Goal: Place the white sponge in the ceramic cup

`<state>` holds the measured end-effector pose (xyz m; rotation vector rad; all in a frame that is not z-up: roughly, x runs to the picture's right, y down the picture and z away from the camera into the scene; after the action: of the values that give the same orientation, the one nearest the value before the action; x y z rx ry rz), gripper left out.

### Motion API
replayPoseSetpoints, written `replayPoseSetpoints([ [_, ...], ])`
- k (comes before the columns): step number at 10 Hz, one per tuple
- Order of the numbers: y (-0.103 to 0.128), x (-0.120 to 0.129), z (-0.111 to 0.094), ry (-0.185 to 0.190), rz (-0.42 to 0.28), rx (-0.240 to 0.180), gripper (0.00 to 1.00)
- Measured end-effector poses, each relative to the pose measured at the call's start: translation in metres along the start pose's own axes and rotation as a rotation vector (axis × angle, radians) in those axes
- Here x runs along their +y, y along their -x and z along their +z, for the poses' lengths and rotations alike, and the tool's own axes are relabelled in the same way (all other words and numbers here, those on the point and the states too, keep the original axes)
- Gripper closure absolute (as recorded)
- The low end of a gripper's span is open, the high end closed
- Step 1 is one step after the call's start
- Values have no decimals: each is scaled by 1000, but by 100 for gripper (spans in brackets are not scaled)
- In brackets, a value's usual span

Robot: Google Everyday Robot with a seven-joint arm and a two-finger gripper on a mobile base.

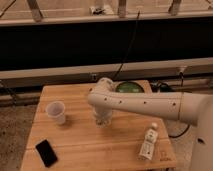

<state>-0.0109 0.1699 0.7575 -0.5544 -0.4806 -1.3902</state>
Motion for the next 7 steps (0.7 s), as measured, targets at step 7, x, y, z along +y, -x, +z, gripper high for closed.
replayPoseSetpoints([
  [7, -17, -52, -31, 29, -75, 31, 99],
])
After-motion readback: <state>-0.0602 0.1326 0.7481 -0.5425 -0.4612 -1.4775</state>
